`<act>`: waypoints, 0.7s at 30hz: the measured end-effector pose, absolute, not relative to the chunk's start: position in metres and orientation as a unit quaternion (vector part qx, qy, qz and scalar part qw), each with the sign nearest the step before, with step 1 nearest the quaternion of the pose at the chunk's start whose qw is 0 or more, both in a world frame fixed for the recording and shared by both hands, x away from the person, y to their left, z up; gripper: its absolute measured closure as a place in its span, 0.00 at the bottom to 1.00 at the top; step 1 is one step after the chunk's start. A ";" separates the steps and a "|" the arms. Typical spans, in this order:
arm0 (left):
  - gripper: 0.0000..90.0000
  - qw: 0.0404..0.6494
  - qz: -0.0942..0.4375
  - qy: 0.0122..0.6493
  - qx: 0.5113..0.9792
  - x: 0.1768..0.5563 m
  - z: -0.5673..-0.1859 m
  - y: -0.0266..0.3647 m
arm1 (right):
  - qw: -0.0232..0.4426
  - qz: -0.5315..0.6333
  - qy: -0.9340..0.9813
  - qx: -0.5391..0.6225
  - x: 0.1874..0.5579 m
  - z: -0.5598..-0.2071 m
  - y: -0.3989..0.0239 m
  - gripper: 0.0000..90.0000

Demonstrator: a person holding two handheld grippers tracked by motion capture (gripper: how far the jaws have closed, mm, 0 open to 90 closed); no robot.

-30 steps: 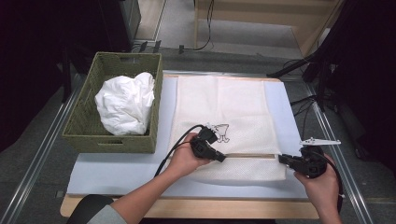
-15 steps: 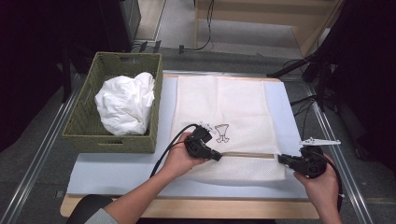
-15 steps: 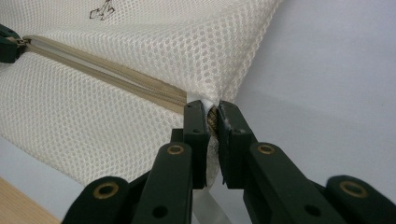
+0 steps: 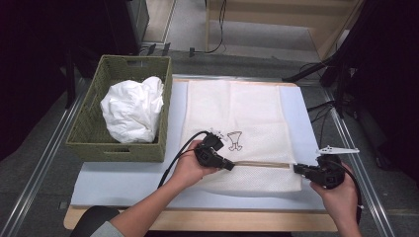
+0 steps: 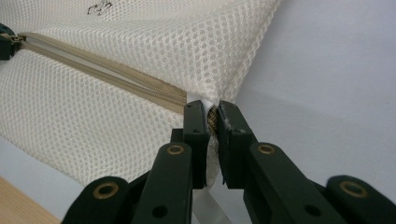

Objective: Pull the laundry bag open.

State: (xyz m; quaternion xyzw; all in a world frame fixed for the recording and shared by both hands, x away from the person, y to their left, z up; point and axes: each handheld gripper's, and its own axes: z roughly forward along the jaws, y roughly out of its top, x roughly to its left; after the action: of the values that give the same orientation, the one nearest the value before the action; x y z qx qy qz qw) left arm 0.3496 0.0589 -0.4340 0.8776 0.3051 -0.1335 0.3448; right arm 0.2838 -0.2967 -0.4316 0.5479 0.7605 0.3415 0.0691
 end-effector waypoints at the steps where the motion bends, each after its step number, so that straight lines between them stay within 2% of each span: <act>1: 0.98 0.347 -0.135 0.308 0.876 0.350 -0.434 0.059 | 0.069 0.342 0.761 0.548 0.284 -0.432 -0.297 0.93; 9: 0.98 0.339 -0.142 0.308 0.877 0.347 -0.437 0.064 | 0.070 0.337 0.770 0.538 0.284 -0.432 -0.296 0.93; 12: 0.98 0.313 -0.118 0.298 0.894 0.341 -0.436 0.068 | 0.079 0.322 0.775 0.537 0.284 -0.433 -0.294 0.94; 21: 0.98 0.338 -0.123 0.324 0.875 0.336 -0.430 0.096 | 0.066 0.330 0.771 0.541 0.285 -0.436 -0.294 0.93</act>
State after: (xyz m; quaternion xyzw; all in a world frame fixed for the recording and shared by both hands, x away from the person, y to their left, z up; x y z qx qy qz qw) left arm 0.3355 0.0961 -0.4300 0.8749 0.3238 -0.1233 0.3383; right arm 0.2852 -0.2941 -0.4362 0.5405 0.7709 0.3304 0.0662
